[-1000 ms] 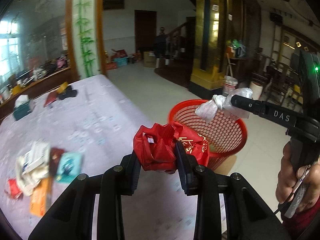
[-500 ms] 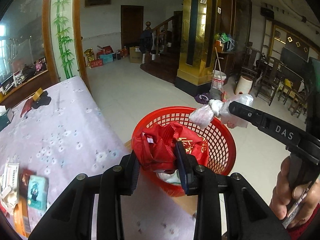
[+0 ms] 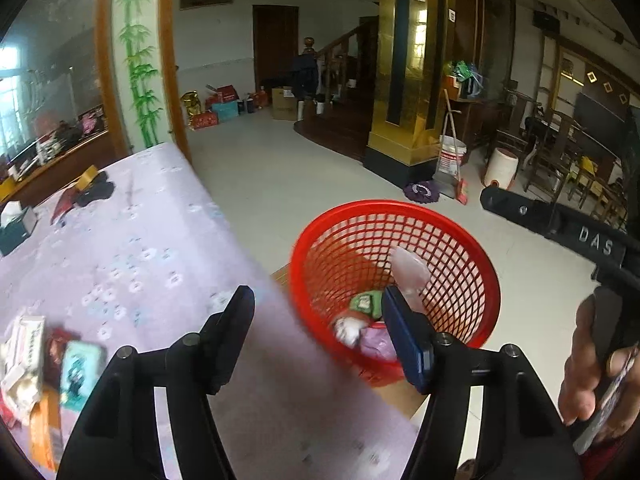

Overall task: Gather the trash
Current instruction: 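Move both open tools back from the basket toward the table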

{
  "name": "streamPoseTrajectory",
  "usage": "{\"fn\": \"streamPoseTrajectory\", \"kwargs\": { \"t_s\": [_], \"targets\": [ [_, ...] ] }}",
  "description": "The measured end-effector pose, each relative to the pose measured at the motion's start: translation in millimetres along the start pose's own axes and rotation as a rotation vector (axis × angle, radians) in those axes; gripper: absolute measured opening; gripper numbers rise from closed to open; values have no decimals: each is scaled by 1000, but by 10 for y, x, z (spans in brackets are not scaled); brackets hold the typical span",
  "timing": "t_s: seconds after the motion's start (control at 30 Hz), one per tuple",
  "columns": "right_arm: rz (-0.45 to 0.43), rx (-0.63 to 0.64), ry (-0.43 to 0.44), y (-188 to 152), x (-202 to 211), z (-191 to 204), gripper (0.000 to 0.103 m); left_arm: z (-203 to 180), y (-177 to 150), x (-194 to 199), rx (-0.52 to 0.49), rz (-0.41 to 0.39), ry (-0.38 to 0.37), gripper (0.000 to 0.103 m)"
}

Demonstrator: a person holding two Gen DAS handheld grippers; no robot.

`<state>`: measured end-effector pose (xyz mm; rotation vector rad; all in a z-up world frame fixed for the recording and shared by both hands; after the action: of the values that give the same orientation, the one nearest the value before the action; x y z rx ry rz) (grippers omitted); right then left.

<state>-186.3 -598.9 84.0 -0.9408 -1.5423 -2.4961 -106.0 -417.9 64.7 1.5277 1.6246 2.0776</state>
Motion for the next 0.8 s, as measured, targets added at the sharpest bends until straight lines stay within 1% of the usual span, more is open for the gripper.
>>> {"fn": "streamPoseTrajectory", "kwargs": {
  "t_s": [0.13,0.2,0.3,0.43,0.53,0.63,0.77,0.8],
  "targets": [
    [9,34,49,-67,67,217,59,209,-197,285,14,-7,44,67],
    [18,61,77,-135,75,392,62,326,-291,409,31,-12,62,67],
    [49,116,133,-259,34,727,63,542,-432,624,76,-16,81,67],
    [98,196,203,-464,-23,1183,63,868,-619,897,131,-26,125,68],
    [139,258,260,-615,-49,1531,63,1145,-780,1156,176,-43,182,68],
    [175,306,306,-752,-77,1776,63,1442,-945,1396,232,-58,231,68],
    [245,344,367,-915,-149,2115,64,1956,-1236,1756,348,-66,322,68],
    [250,355,376,-946,-152,2183,64,2067,-1300,1827,378,-68,342,68]
  ]
}}
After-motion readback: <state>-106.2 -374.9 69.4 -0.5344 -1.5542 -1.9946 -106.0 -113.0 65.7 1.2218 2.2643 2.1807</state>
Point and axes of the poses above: each gripper's, at about its wrist camera, not at the fingertips, and x roughly against the way its jaws point, z to its left, y to its top, the point moved 2 cm from there along -x, roughly the way its jaws point, and after that the axes turned 5 degrees about -y, right-handed, at the moved point
